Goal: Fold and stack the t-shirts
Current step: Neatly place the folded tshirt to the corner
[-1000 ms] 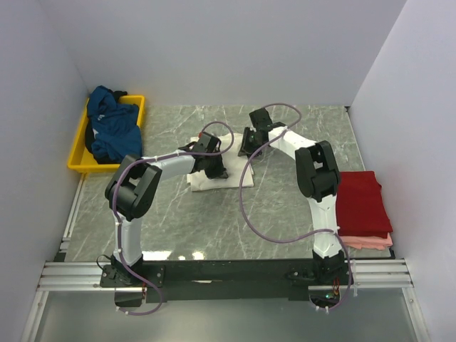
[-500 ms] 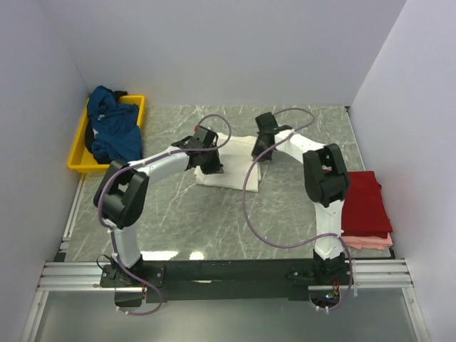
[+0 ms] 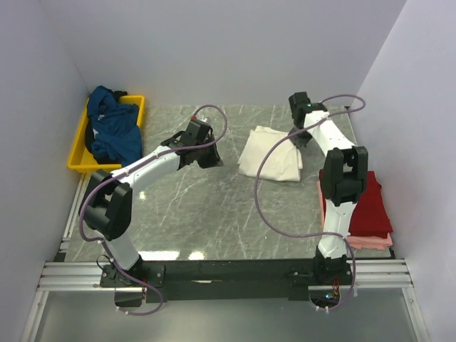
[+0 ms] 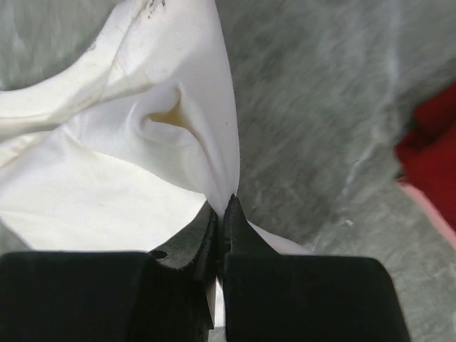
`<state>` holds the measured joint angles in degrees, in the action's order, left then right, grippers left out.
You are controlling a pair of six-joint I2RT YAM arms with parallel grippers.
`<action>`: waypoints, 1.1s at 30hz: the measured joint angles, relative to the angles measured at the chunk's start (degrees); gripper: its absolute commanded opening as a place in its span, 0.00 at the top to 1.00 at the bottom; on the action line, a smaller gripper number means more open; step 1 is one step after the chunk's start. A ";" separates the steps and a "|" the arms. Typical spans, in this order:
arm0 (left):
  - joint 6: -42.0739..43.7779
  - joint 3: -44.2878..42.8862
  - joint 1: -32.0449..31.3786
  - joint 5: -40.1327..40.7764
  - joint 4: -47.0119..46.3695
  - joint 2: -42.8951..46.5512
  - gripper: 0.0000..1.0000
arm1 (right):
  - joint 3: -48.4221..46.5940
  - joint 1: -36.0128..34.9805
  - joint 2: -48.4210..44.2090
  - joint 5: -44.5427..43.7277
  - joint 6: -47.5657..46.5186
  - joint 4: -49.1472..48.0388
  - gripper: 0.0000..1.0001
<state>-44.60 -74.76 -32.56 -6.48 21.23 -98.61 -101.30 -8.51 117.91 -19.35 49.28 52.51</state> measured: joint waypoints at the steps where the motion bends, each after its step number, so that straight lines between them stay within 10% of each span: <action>1: 0.02 0.00 0.02 -0.15 0.17 0.00 0.99 | -1.90 0.76 0.00 -0.87 0.94 2.12 1.00; 33: 0.20 -4.83 -0.87 -3.82 2.14 0.33 0.99 | 0.50 23.56 -18.62 -3.54 8.83 18.27 1.00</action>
<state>-44.40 -79.59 -33.43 -10.31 23.38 -98.28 -100.79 15.05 99.29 -22.90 58.11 70.78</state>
